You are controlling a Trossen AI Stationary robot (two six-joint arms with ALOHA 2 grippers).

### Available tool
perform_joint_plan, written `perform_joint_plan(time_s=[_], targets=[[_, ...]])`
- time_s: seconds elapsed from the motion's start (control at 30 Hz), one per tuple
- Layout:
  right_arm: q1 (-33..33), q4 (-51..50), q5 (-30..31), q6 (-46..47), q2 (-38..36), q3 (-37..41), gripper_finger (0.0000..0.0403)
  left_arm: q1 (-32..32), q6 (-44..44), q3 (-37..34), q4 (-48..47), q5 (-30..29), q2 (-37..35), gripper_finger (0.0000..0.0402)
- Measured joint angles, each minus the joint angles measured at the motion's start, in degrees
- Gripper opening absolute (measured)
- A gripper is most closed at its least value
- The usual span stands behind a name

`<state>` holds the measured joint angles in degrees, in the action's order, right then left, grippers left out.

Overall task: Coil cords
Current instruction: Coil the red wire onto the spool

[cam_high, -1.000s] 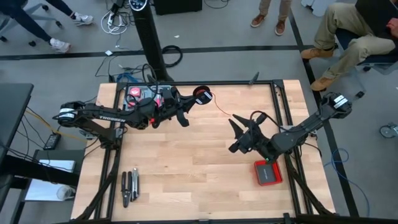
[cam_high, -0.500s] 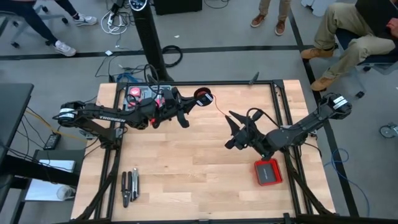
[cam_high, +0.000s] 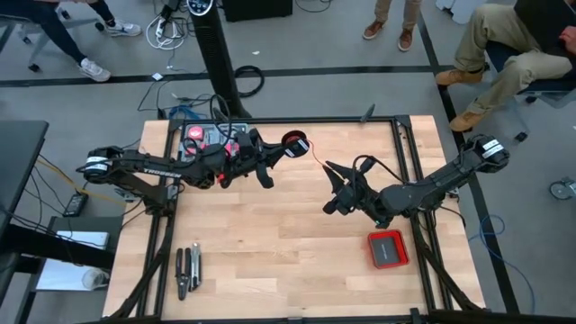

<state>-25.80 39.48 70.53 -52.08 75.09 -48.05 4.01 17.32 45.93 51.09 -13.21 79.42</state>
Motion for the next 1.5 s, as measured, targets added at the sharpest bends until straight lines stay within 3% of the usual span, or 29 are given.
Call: perform_joint_plan(time_s=[0.3, 0.5, 0.73, 1.1, 1.5], targets=[[0.4, -2.1, -1.2, 1.5, 0.0, 0.0, 0.0007, 0.0, -0.2, 0.0, -0.5, 0.0, 0.0, 0.0], [2.6, -4.8, -1.5, 6.1, 0.0, 0.0, 0.0004, 0.0, 1.5, 0.0, 0.1, 0.0, 0.0, 0.0], [7.1, -8.3, -10.1, 14.6, 1.2, -0.2, 0.0002, -0.1, 2.8, 0.0, 2.7, 0.0, 0.4, 0.0], [10.6, -8.5, -16.6, 14.5, 9.0, -7.6, 0.0001, -0.1, 2.4, 0.0, 3.8, -1.5, 1.6, 0.0], [10.4, -15.2, -16.8, 14.4, 13.9, -17.7, 0.0, 0.0, -3.8, 0.0, 1.3, -3.3, 2.1, 0.0]])
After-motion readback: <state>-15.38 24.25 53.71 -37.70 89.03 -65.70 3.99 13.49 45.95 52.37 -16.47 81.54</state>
